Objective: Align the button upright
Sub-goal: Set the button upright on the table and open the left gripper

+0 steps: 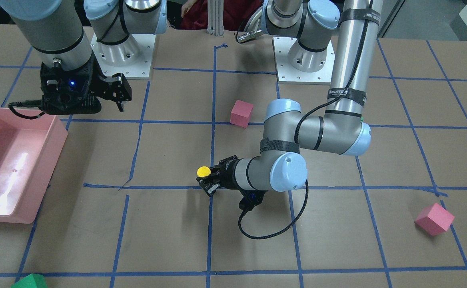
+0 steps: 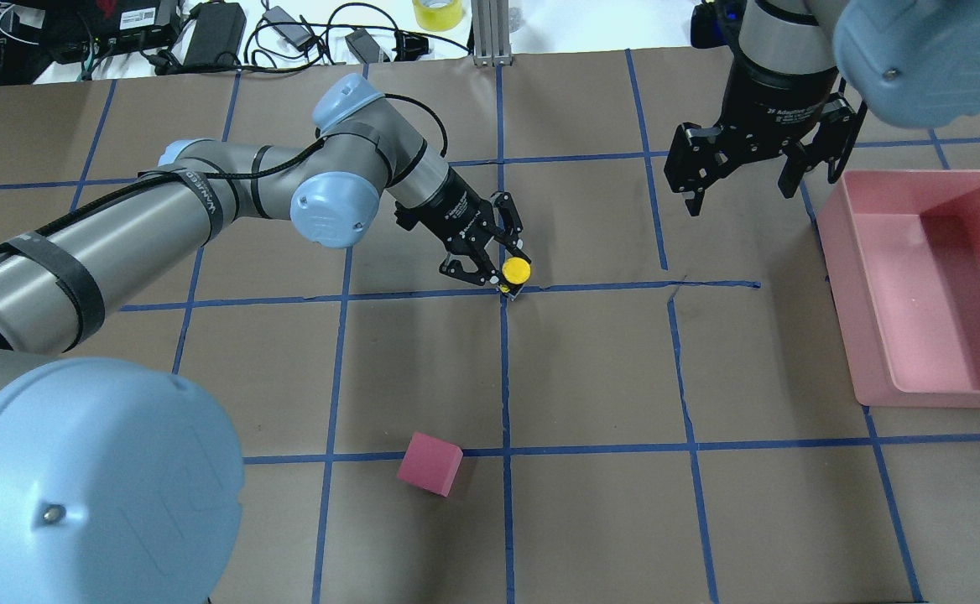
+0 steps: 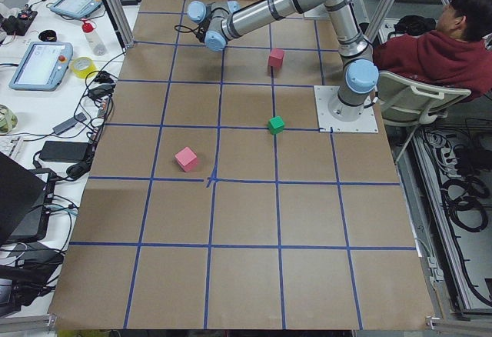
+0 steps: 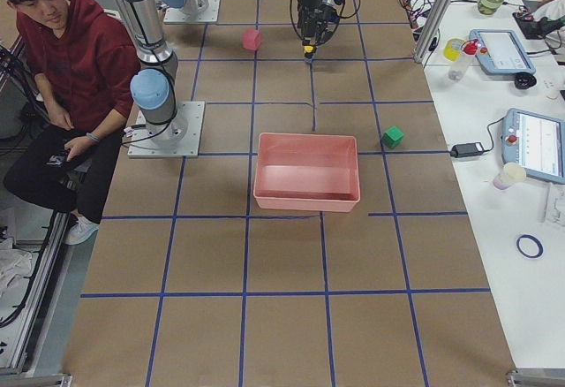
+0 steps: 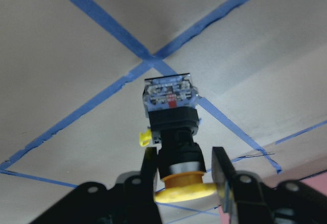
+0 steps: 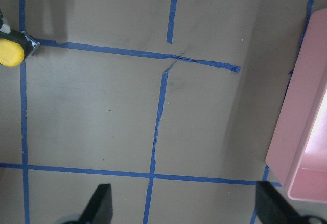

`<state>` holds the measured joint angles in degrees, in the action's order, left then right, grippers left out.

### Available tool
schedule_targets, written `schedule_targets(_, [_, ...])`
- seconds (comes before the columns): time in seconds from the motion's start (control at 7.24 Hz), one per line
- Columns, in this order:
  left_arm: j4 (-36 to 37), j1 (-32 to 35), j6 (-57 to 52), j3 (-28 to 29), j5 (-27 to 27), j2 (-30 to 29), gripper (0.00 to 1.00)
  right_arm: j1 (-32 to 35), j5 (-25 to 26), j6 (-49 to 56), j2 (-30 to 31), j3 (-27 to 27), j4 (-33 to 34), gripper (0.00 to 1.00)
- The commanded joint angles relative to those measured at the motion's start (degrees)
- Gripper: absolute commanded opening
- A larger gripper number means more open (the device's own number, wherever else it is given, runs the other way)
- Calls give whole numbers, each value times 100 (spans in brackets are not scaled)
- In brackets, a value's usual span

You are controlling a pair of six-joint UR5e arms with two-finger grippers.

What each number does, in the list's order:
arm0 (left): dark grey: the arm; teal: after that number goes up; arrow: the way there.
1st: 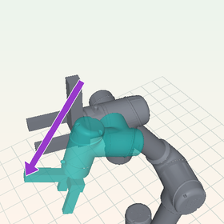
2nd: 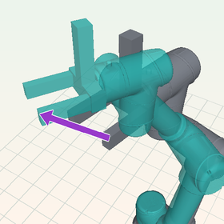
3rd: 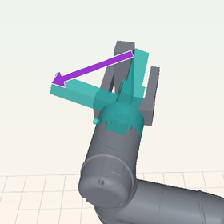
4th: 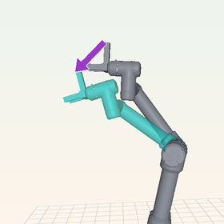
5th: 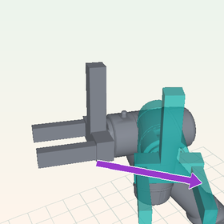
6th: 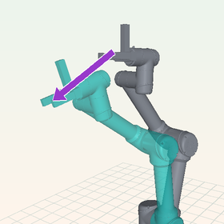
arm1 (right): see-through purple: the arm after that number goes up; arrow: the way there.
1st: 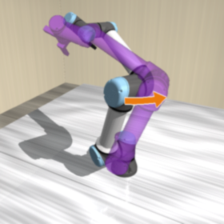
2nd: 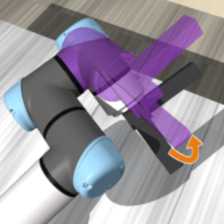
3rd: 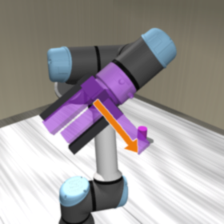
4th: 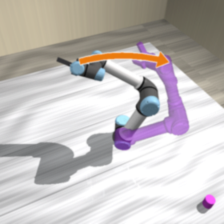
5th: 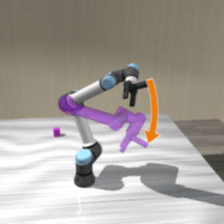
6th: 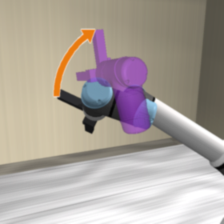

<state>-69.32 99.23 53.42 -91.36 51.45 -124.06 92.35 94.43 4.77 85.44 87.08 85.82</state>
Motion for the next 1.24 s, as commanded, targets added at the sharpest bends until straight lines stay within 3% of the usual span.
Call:
schedule_targets(0.0, [94,-52,-261,47,6,-66,54,-6,13,7,-2,2,-22,100])
schedule_targets(0.41, [471,-193,-341,74,94,74,100,3,22,15,7,2,22,100])
schedule_targets(0.83, [526,-333,-1346,75,882,767,100,-6,31,15,16,2,-4,100])
schedule_targets(1.11, [-33,-456,-2469,48,1409,1294,100,-15,40,7,16,2,-57,100])
